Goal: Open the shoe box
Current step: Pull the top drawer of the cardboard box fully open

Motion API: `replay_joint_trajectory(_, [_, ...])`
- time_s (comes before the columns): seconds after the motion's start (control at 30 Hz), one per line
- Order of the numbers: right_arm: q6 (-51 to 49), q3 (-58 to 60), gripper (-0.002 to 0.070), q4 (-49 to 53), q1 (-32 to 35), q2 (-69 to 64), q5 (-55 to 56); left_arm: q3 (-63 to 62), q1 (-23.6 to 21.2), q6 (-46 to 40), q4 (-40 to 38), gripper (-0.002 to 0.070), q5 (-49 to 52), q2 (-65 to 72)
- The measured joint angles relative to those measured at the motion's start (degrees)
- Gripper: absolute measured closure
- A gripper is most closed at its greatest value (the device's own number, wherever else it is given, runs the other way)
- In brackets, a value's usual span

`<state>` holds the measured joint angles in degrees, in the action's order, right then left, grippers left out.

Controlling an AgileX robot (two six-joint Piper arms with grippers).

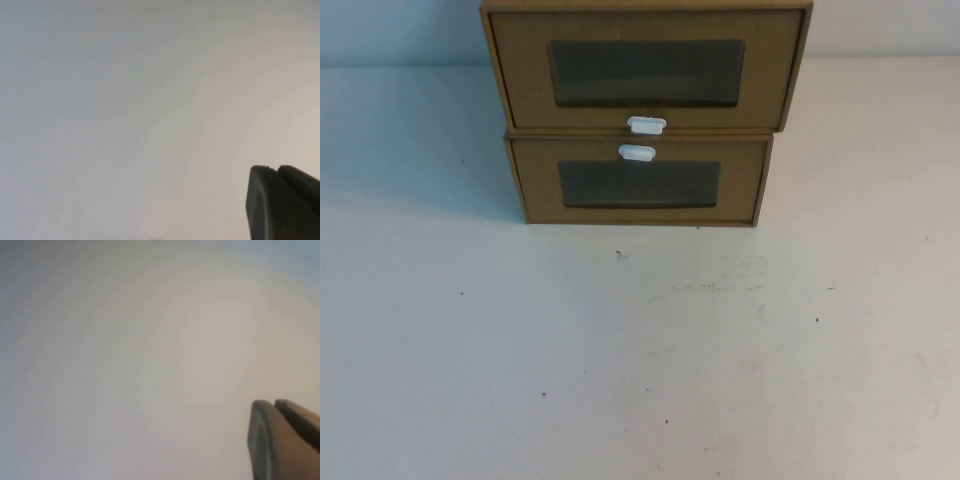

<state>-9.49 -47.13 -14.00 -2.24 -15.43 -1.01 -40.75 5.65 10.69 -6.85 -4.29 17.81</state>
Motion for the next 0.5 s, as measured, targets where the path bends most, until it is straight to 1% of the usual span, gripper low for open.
replay_joint_trajectory(0.17, [3.50, -11.63, 0.0689, 3.94, 0.00, -12.94, -21.83, -11.27, 0.00, -0.19, 0.61, 0.0680, 19.53, 13.75])
replay_joint_trajectory(0.27, [4.23, -14.65, 0.0689, 5.82, 0.00, -20.44, -31.21, -14.58, 0.00, -0.33, 0.72, 0.0680, 28.01, 21.34])
replay_joint_trajectory(0.37, [4.63, -14.72, 0.0689, 8.56, 0.00, -25.63, -36.43, -14.87, 0.00, -0.56, 1.63, 0.0680, 31.71, 28.11])
replay_joint_trajectory(0.5, [4.63, -14.72, 0.0689, 9.68, 0.00, -30.98, -37.90, -14.87, 0.00, -0.55, 2.75, 0.0680, 32.98, 35.73])
